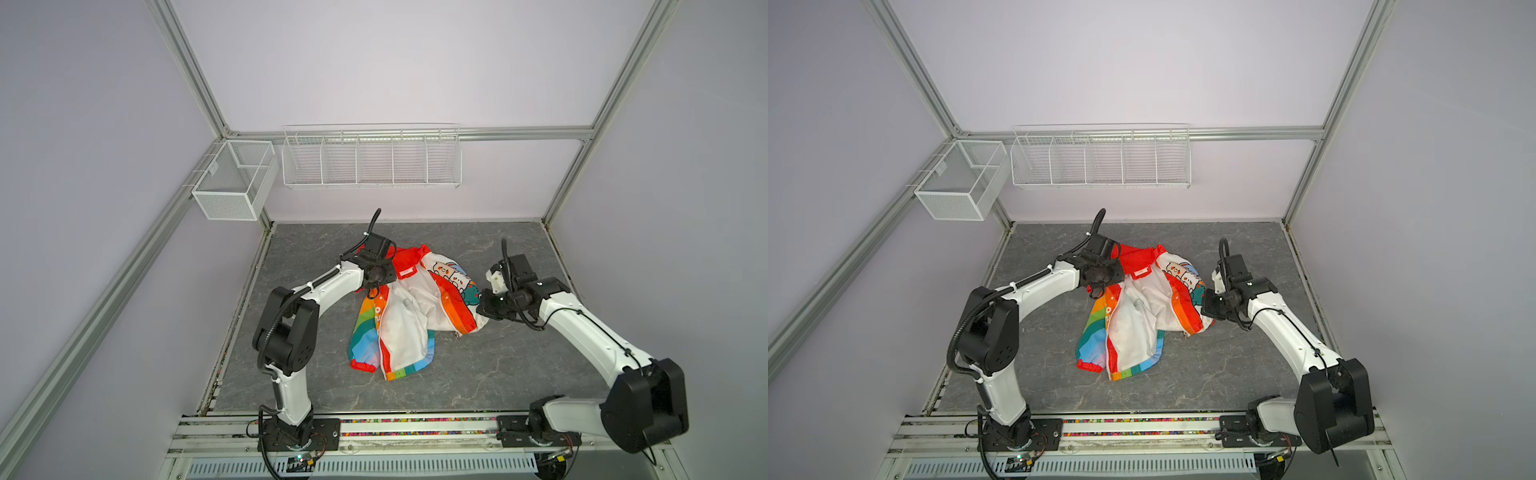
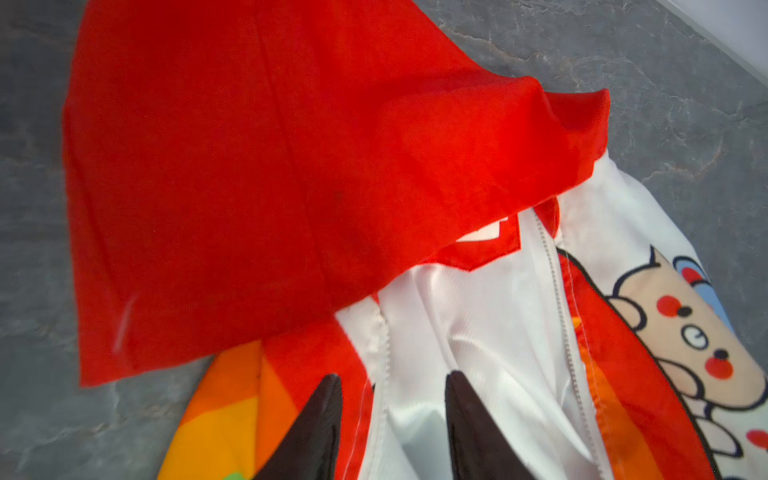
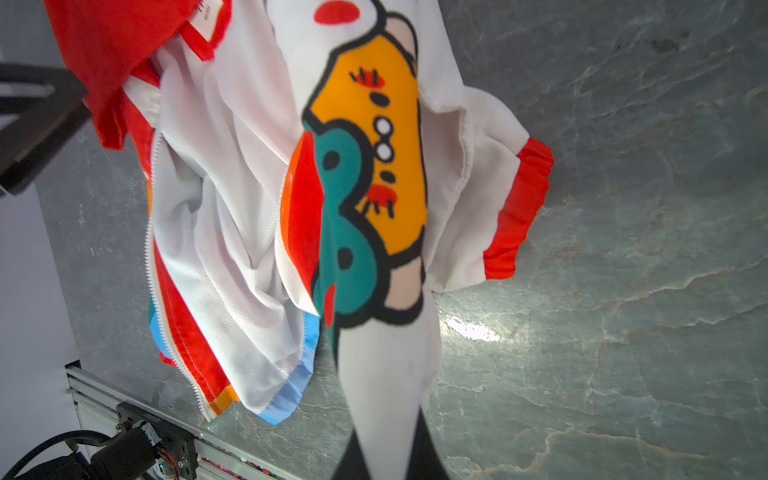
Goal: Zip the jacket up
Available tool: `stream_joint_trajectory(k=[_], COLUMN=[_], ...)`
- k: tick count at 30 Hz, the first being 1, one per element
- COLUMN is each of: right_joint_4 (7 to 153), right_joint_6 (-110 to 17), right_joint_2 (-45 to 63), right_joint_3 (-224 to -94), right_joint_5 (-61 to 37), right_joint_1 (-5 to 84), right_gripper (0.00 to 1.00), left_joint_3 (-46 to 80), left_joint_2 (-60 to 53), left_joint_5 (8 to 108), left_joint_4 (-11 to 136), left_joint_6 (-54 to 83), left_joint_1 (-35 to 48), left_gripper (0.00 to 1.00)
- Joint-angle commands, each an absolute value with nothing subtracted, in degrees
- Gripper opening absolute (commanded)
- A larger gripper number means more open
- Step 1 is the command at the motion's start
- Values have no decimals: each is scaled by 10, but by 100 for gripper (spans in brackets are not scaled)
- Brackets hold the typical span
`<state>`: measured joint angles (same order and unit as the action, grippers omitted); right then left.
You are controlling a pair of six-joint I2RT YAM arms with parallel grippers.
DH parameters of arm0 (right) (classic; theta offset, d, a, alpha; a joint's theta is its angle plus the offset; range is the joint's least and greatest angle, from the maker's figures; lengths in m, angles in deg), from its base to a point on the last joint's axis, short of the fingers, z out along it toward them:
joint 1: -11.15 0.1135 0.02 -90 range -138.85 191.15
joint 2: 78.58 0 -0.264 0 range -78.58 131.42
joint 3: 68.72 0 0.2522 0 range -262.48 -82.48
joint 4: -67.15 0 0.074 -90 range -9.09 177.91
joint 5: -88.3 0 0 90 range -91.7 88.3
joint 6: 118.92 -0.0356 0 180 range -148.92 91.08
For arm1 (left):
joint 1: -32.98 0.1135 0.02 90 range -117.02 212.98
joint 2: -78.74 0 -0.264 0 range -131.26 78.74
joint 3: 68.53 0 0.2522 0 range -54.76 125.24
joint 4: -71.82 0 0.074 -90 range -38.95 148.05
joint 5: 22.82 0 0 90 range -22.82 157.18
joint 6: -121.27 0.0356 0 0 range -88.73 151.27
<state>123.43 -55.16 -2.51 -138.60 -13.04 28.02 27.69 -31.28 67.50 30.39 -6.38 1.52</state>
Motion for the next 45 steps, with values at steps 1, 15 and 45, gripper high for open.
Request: stream_joint_trajectory(k=[1, 15, 45], right_joint_4=[1256, 1295, 1027], right_joint_6=[-544, -541, -694], right_joint_2=[-27, -63, 183], right_joint_3=[-1357, -1415, -1451], right_joint_5=[-109, -32, -126], right_joint_1=[277, 323, 579], right_gripper=[7, 72, 23], left_joint_3=[338, 442, 310], left_joint_2=[-360, -374, -366], left_joint_5=[680, 735, 713], left_joint_4=[274, 189, 203], left_joint_6=[-36, 10, 43], left_joint_1=[19, 38, -25], left_gripper=[42, 44, 44])
